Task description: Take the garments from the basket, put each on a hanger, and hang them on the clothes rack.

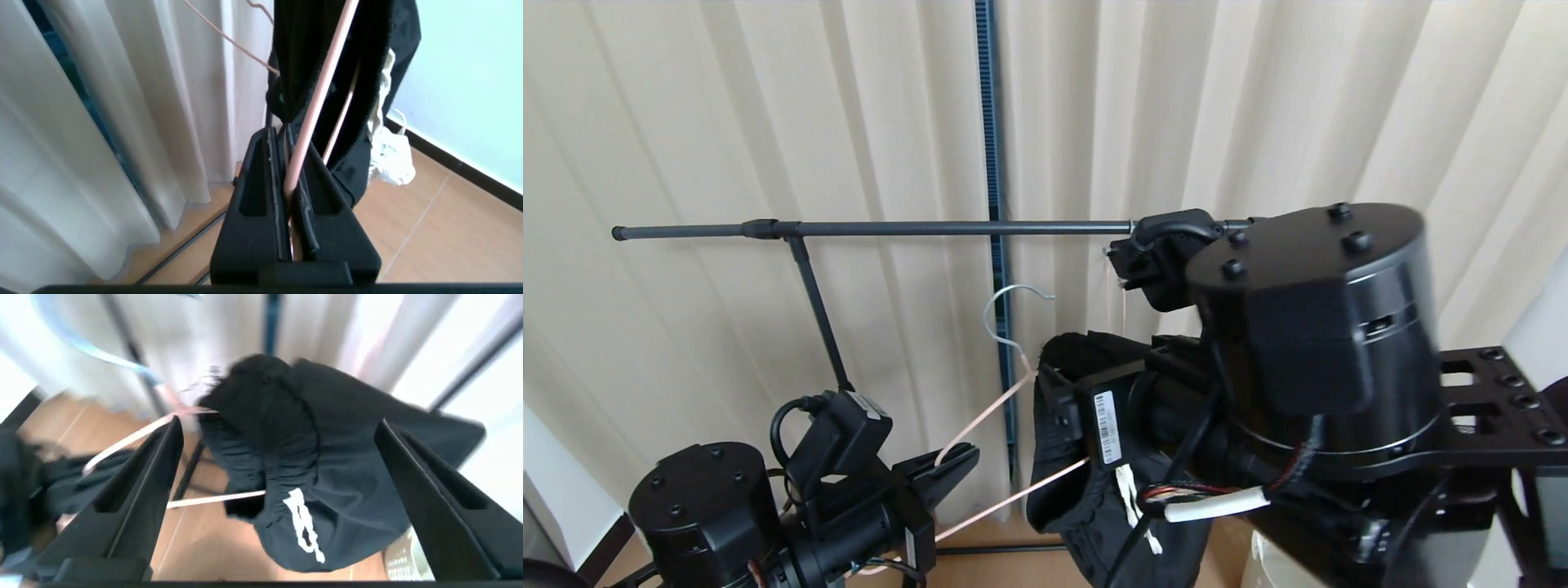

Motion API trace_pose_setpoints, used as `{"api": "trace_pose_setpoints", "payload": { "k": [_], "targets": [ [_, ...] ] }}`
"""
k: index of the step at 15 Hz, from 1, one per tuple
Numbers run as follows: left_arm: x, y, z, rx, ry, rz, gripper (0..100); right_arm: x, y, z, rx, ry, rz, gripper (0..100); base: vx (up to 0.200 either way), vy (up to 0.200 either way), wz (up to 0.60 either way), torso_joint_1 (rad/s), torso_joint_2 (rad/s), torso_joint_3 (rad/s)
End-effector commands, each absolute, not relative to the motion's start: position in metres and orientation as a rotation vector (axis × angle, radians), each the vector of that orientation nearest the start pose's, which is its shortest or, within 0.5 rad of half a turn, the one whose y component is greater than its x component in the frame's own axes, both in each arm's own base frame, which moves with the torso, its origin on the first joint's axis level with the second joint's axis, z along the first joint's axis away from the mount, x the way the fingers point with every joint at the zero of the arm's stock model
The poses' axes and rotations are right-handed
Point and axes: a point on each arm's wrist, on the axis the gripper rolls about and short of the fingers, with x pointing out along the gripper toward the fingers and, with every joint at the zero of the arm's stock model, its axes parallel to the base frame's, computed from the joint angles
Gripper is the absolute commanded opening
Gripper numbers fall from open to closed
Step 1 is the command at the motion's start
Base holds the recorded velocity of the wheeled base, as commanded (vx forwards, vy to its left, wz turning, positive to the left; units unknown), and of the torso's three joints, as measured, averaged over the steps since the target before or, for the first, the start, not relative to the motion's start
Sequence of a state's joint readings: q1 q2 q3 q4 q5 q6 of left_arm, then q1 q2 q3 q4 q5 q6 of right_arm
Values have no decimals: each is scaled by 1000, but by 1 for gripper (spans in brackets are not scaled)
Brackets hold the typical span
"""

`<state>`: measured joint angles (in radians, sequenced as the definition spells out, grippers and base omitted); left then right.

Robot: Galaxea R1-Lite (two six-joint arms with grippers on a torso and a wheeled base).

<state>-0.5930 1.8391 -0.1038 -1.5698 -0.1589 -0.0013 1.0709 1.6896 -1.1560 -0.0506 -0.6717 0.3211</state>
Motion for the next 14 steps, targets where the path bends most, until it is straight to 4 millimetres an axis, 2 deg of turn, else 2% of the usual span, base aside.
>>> {"api": "trace_pose_setpoints", "payload": {
  "k": [1, 2, 3, 4, 5, 6, 7, 9, 12, 14],
  "targets": [
    [184, -128, 86, 37, 177, -763, 0, 165, 224, 246, -73, 354, 403, 100, 0, 0, 0, 0, 0, 0],
    [181, -124, 84, 44, 194, -793, 0, 166, 194, 250, -140, 368, 534, 100, 0, 0, 0, 0, 0, 0],
    [179, -124, 83, 45, 201, -807, 0, 171, 180, 253, -184, 358, 595, 100, 0, 0, 0, 0, 0, 0],
    [178, -123, 82, 51, 207, -824, 0, 186, 154, 255, -274, 361, 696, 100, 0, 0, 0, 0, 0, 0],
    [176, -122, 81, 59, 212, -834, 0, 197, 139, 257, -329, 387, 782, 100, 0, 0, 0, 0, 0, 0],
    [175, -122, 80, 60, 213, -834, 0, 198, 138, 258, -330, 389, 786, 100, 0, 0, 0, 0, 0, 0],
    [167, -119, 77, 97, 229, -881, 0, 218, 127, 255, -406, 469, 923, 100, 0, 0, 0, 0, 0, 0],
    [165, -119, 75, 121, 225, -929, 0, 238, 121, 251, -548, 517, 1031, 100, 0, 0, 0, 0, 0, 0],
    [162, -122, 75, 125, 223, -947, 0, 254, 124, 239, -675, 616, 1193, 100, 0, 0, 0, 0, 0, 0],
    [162, -122, 76, 125, 222, -947, 0, 258, 129, 230, -667, 647, 1245, 100, 0, 0, 0, 0, 0, 0]
  ]
}}
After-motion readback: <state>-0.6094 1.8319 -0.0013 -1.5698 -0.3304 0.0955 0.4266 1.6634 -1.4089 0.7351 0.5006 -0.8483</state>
